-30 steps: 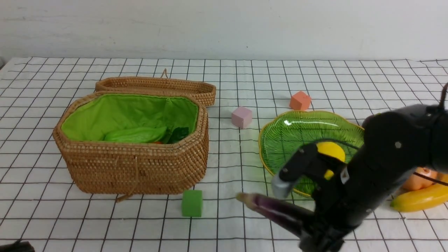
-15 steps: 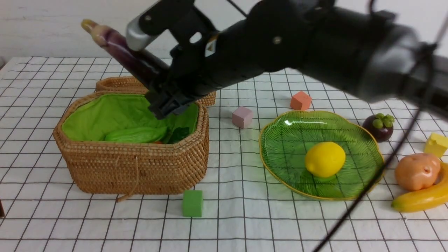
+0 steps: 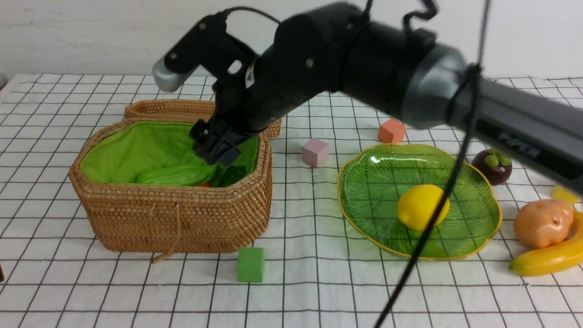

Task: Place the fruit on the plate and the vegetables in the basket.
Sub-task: Grab an eggplant with your right arm and place it in the basket on the left, then use the right arm to grab a banana and put it into the right plate, then use the right arm to grab a potato and put it into the left basket

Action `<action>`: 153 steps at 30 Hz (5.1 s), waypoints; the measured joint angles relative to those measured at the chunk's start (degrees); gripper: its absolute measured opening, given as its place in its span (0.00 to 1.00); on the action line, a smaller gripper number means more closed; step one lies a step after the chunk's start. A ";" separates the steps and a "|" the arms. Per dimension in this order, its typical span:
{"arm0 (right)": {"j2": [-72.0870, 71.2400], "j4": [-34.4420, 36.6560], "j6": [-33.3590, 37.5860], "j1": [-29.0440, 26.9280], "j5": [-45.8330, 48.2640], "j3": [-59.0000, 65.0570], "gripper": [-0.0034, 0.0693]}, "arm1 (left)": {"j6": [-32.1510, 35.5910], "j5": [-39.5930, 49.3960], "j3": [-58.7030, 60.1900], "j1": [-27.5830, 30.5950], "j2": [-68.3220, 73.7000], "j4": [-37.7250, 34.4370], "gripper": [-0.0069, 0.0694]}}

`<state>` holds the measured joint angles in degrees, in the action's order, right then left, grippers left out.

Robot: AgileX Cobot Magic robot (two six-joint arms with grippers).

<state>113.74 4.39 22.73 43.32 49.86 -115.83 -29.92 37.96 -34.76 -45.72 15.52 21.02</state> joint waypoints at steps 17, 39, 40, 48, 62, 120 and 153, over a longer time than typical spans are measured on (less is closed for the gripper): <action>-33.31 -14.63 -37.26 -25.62 21.41 34.11 0.06 | 16.96 -3.14 0.00 0.00 0.00 -19.26 0.08; -12.10 5.41 -36.89 -62.92 -13.63 52.19 0.70 | 20.67 -1.82 0.07 0.00 0.00 -22.56 0.09; -10.75 6.61 -36.89 -62.93 -15.53 52.04 0.69 | 20.67 -1.94 0.07 0.00 0.00 -22.43 0.09; -6.37 9.55 -33.15 -62.93 -16.66 51.03 0.69 | 20.67 -2.00 0.07 0.00 0.00 -22.43 0.09; -5.72 12.39 -27.43 -63.40 -15.60 50.38 0.52 | 20.67 -8.89 0.07 0.00 0.00 -22.60 0.10; -11.73 0.57 -35.81 -38.10 -8.09 34.34 0.52 | 20.67 -1.73 0.07 0.00 0.00 -23.13 0.12; -10.11 -4.93 -41.83 -50.36 2.99 36.84 0.80 | 20.67 -1.51 0.07 0.00 0.00 -23.42 0.13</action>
<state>103.63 -0.54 -19.10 -7.04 52.85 -78.99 -9.24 36.46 -34.70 -45.72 15.52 -2.40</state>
